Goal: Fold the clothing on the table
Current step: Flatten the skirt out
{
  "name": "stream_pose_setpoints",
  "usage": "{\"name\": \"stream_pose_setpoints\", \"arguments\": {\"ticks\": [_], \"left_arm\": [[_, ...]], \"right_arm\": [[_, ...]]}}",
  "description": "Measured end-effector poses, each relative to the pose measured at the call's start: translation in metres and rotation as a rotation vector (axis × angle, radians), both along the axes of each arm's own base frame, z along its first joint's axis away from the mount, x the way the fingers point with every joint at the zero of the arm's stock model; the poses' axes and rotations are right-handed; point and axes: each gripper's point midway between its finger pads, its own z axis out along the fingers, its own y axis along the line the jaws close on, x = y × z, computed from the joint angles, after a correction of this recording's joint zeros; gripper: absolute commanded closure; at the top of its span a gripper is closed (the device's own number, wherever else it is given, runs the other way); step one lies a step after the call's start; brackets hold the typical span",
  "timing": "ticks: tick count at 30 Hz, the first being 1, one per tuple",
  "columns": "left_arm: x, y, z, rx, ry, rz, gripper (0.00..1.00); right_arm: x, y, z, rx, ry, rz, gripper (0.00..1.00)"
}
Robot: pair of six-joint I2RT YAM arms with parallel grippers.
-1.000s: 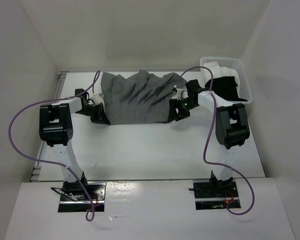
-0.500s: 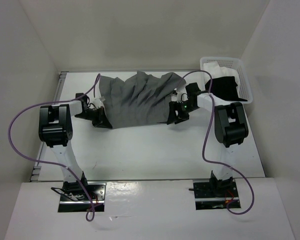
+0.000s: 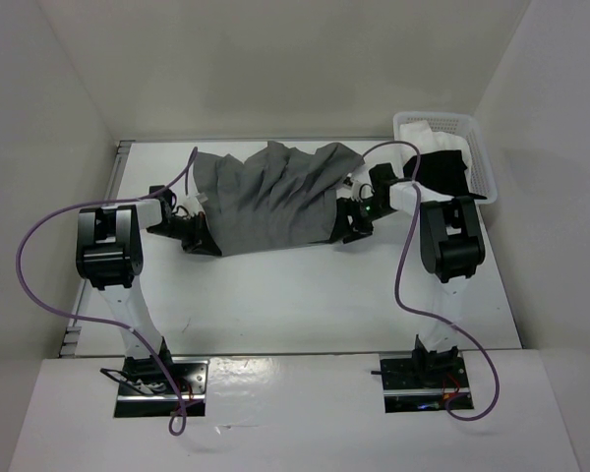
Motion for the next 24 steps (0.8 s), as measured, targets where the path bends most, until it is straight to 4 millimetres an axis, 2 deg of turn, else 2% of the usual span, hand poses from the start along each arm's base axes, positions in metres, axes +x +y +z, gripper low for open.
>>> {"name": "stream_pose_setpoints", "arguments": {"ticks": [6,10,15,20,23,24], "left_arm": [[-0.001,0.000,0.000,0.000,0.004,-0.002,1.00],[-0.003,0.000,0.000,0.001,0.005,-0.008,1.00],[-0.004,0.000,-0.001,0.002,0.002,-0.016,1.00],[-0.004,0.000,-0.001,0.002,0.003,-0.016,1.00],[-0.004,0.000,-0.001,0.002,0.004,-0.016,1.00],[-0.004,0.000,-0.001,0.002,0.004,-0.016,1.00]], "right_arm": [[0.013,0.008,0.001,0.044,0.004,0.007,0.34],[0.018,0.011,0.000,0.058,0.009,0.007,0.40],[0.018,0.011,-0.005,0.064,0.024,0.004,0.54],[0.018,0.010,-0.009,0.063,0.032,0.002,0.62],[0.017,0.010,-0.011,0.063,0.038,0.002,0.74],[0.017,0.011,-0.012,0.067,0.044,0.004,0.82]]}}
